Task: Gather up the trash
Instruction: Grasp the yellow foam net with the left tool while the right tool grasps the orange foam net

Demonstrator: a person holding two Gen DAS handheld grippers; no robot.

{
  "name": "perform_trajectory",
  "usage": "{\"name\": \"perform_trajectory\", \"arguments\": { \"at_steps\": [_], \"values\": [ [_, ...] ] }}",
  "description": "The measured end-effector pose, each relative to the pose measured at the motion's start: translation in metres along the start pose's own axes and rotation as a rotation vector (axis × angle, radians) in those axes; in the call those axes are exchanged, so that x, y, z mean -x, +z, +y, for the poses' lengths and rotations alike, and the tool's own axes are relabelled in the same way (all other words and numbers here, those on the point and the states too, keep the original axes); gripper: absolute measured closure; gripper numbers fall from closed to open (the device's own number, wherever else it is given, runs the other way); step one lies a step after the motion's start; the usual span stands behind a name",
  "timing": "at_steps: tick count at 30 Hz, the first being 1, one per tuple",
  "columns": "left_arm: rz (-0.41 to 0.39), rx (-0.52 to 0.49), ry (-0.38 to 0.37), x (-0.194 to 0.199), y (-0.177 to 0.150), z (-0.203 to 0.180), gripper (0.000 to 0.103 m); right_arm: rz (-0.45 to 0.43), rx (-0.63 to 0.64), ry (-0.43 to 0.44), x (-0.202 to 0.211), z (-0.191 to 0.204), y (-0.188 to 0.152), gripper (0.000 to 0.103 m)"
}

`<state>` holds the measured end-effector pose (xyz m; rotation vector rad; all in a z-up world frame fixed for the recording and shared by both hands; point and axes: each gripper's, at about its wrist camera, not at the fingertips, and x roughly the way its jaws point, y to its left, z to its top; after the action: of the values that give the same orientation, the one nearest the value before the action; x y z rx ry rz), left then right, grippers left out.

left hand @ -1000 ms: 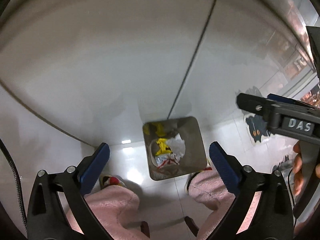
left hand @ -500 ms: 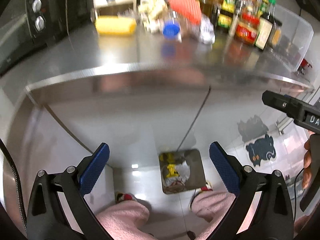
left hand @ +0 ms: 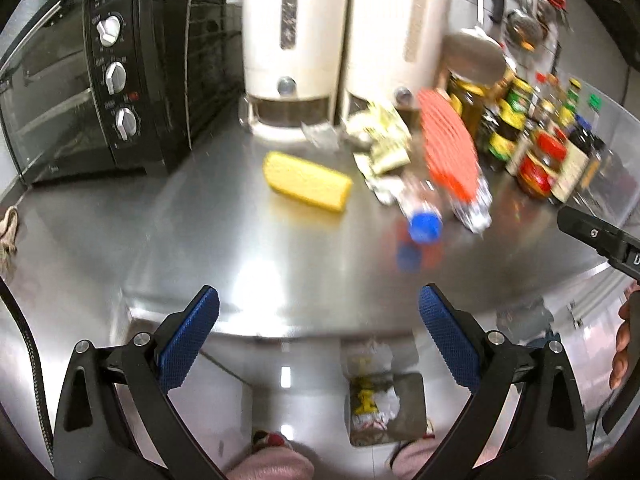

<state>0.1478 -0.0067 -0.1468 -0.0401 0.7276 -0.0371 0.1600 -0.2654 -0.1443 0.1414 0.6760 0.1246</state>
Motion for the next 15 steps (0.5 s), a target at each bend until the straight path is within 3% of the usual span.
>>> {"name": "perform_trajectory", "arguments": {
  "at_steps": [5, 9, 12, 15],
  "values": [
    [-0.009, 0.018, 0.037, -0.028, 0.039, 0.012, 0.01, 0.015, -0.023, 0.052, -0.034, 0.013, 0.03, 0.004],
    [0.001, 0.03, 0.059, -0.057, 0.064, 0.02, 0.017, 0.004, -0.013, 0.065, -0.057, 0.026, 0.05, 0.005],
    [0.01, 0.031, 0.076, -0.078, 0.077, 0.022, 0.018, 0.021, 0.0, 0.077, -0.076, 0.037, 0.062, 0.014],
    [0.024, 0.028, 0.087, -0.098, 0.087, 0.022, 0.018, 0.041, 0.007, 0.071, -0.093, 0.044, 0.066, 0.016]
  ]
}}
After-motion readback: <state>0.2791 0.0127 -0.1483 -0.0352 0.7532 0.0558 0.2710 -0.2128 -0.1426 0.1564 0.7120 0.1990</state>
